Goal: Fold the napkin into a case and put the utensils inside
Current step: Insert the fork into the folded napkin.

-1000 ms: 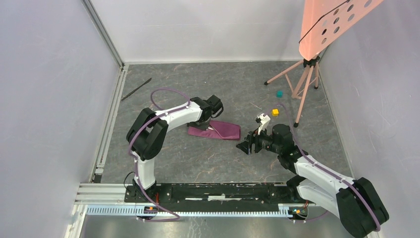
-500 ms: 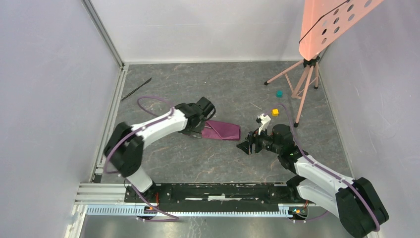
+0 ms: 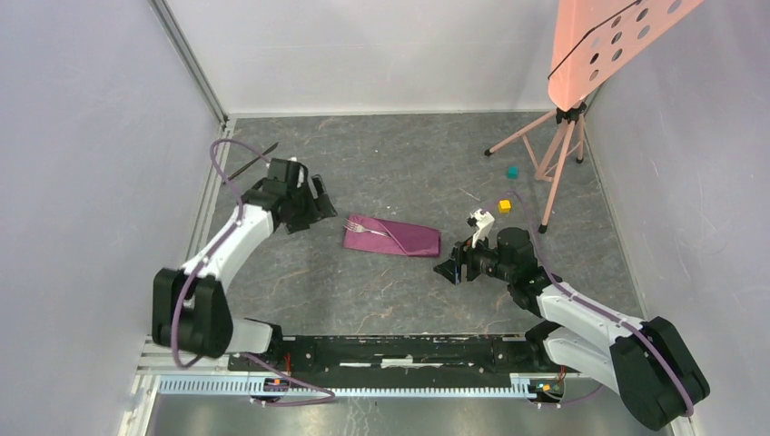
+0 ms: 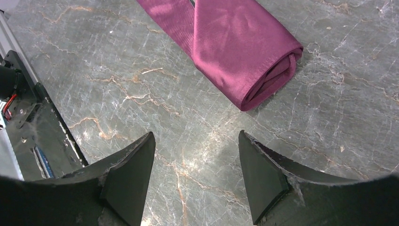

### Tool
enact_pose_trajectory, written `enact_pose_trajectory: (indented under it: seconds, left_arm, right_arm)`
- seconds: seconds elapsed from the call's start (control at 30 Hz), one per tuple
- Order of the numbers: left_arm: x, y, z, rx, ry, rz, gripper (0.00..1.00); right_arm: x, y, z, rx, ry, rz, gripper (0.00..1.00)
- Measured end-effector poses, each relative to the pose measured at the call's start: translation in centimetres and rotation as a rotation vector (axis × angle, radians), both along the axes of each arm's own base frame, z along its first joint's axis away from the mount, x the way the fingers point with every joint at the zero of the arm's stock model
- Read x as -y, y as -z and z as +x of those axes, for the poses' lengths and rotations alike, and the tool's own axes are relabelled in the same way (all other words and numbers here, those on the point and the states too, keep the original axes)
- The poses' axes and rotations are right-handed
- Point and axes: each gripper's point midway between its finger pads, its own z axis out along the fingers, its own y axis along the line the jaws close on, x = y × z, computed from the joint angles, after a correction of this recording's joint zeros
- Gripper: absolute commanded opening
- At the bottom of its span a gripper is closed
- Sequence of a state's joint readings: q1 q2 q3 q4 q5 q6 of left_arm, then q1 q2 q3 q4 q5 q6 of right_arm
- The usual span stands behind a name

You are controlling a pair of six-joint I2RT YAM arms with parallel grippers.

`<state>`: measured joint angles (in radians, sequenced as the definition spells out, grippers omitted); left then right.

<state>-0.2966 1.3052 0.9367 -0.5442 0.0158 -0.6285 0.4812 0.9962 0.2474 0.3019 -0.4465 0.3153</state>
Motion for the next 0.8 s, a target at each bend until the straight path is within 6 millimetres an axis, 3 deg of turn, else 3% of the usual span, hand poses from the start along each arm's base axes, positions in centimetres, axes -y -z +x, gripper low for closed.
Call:
enact_pose_trajectory:
  seconds: [0.1, 0.23, 0.4, 0.8]
  left_arm:
    - [-1.8, 1.9, 1.9, -0.077, 0.061, -0.014, 0.71]
    - [-0.9, 4.2, 4.1, -0.151, 0.165, -0.07, 0.7]
    - [0.7, 6.3, 4.0, -0.212, 0.252, -0.133, 0.58]
    - [1.6, 7.5, 5.4, -0.168, 0.286, -0.162, 0.34]
  right_arm:
    - [0.0, 0.4, 0.0, -0.009, -0.001, -0.007, 0.72]
    - [0.0, 0.4, 0.0, -0.006, -0.003, -0.009, 0.71]
    - [0.0, 0.4, 0.0, -0.006, -0.003, -0.009, 0.71]
    - [-0.2, 0.9, -0.3, -0.014, -0.021, -0.002, 0.72]
